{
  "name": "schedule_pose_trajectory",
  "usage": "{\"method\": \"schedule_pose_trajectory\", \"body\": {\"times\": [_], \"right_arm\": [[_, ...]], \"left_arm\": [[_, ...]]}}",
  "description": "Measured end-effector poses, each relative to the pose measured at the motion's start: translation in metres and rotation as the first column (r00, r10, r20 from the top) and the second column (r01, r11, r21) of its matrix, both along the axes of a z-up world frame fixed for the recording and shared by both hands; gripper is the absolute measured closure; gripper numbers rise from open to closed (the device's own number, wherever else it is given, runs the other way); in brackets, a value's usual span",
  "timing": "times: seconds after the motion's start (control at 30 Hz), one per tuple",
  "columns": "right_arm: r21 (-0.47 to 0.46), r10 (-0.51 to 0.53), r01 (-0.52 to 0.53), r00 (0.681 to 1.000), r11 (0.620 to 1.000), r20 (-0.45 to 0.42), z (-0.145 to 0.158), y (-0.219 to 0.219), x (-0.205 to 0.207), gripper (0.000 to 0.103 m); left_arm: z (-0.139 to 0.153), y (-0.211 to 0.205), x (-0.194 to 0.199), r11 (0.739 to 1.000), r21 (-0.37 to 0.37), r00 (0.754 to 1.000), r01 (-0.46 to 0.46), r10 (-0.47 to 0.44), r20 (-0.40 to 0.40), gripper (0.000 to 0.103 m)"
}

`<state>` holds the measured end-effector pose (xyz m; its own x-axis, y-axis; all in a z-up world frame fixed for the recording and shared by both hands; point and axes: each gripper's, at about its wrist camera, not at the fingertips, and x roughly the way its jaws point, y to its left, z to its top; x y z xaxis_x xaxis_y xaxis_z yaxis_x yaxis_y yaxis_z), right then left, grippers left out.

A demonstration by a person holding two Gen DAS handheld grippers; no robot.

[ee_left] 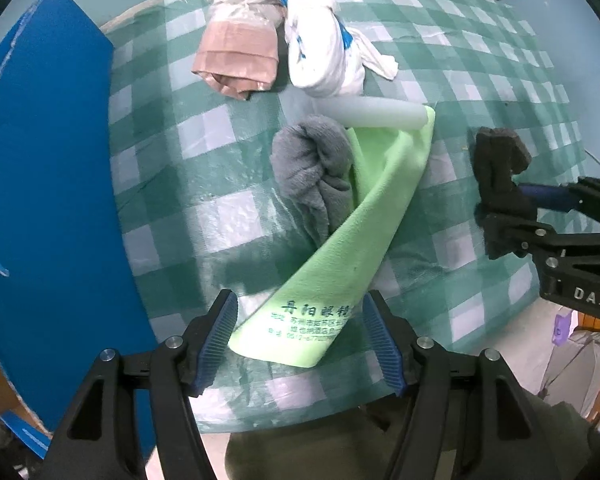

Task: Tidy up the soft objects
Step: 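Grasp the black sock with the right gripper while the left grasps the lime-green cloth, then lift the black sock with the right gripper while the left lifts the lime cloth toward the box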

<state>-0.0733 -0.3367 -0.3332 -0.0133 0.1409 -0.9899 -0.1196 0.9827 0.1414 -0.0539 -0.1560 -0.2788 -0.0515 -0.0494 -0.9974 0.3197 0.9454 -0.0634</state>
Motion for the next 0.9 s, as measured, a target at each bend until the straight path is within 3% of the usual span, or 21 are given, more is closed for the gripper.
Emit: {"method": "schedule_pose_trajectory", "body": {"times": [0.23,0.3,0.43,0.53,0.63,0.7,0.9], "right_arm": [[0.001,0.022,-0.022,1.0,1.0,0.011,0.018,-0.006,0.015,0.037],[-0.001,0.03,-0.03,0.999,1.0,0.015,0.019,-0.009,0.018,0.037],[-0.006,0.04,-0.04,0.999,0.999,0.019,0.026,-0.008,0.024,0.037],[-0.016,0.043,-0.042,0.999,0.999,0.018,0.029,0.005,0.027,0.037],[-0.018,0.046,-0.046,0.999,0.999,0.018,0.028,0.01,0.034,0.037],[-0.021,0.051,-0.051,0.999,0.998,0.016,0.026,0.012,0.039,0.037],[-0.019,0.061,-0.061,0.998,0.998,0.015,0.034,0.02,0.044,0.037]], "left_arm": [[-0.023,-0.006,-0.001,0.999,0.047,1.0,0.003,-0.002,-0.018,0.033],[-0.025,-0.011,-0.001,0.998,0.058,1.0,0.009,-0.008,-0.002,0.029],[-0.026,-0.026,-0.008,0.998,0.063,0.999,0.023,-0.025,0.025,0.03],[-0.024,-0.028,-0.011,0.998,0.053,0.999,0.031,-0.033,0.04,0.045],[-0.017,-0.038,-0.016,0.997,0.051,0.996,0.063,-0.066,0.052,0.071],[-0.016,-0.042,-0.019,0.996,0.049,0.996,0.079,-0.081,0.049,0.096],[-0.014,-0.042,-0.026,0.996,0.028,0.996,0.079,-0.08,0.05,0.098]]}}
